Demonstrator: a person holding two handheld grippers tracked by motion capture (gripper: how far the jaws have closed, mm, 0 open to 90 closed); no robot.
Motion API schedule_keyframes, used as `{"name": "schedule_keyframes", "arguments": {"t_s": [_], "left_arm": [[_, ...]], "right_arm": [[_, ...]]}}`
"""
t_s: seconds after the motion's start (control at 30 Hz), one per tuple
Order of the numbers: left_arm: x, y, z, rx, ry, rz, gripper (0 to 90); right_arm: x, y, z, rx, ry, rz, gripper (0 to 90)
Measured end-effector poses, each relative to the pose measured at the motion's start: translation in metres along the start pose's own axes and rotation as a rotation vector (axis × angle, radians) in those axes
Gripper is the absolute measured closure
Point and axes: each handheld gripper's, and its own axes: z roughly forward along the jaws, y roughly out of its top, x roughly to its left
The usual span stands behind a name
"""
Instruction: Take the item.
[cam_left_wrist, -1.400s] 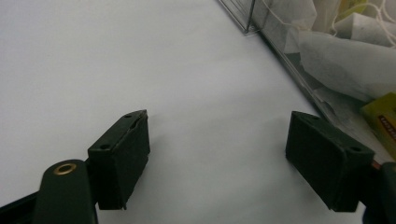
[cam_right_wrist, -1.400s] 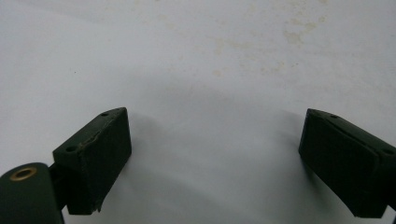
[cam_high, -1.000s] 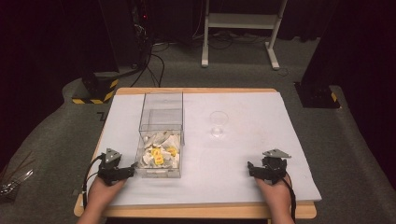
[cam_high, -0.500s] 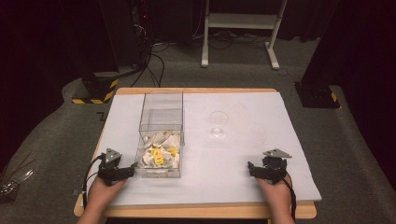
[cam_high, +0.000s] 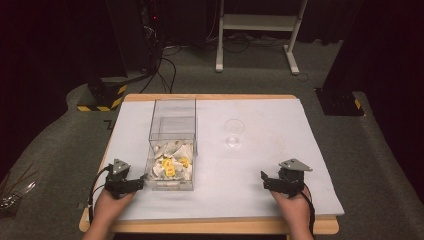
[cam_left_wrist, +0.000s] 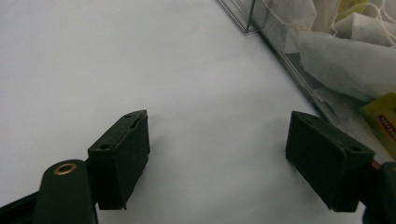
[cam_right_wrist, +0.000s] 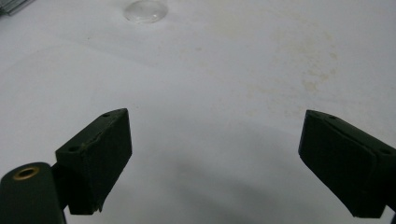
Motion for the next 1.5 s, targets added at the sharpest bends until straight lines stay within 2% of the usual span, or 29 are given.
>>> {"name": "schedule_keyframes", "arguments": {"t_s": [0.27,0.47,0.57,0.83,0.87,0.93,1.03,1.5], "left_arm": [[0.000,0.000,0.000,0.000,0.000,0.000,21.8],[0.000,0.000,0.000,0.000,0.000,0.000,21.8],[0.000,0.000,0.000,0.000,0.000,0.000,21.8],[0.000,0.000,0.000,0.003,0.000,0.003,21.8],[0.000,0.000,0.000,0.004,0.000,0.003,21.8],[0.000,0.000,0.000,0.004,0.002,0.005,21.8],[0.000,0.000,0.000,0.004,0.000,0.002,21.8],[0.000,0.000,0.000,0.005,-0.001,0.001,21.7]], "right_arm": [[0.012,0.005,-0.008,-0.034,0.011,-0.024,9.8],[0.026,0.010,-0.009,-0.058,0.037,-0.049,10.0],[0.033,0.012,-0.006,-0.058,0.048,-0.075,10.4],[0.049,0.018,-0.001,-0.062,0.090,-0.100,11.0],[0.056,0.020,0.000,-0.059,0.102,-0.109,11.3],[0.059,0.021,0.001,-0.062,0.110,-0.122,11.4],[0.071,0.025,0.004,-0.057,0.136,-0.142,11.4],[0.094,0.033,0.013,-0.048,0.204,-0.153,13.4]]}}
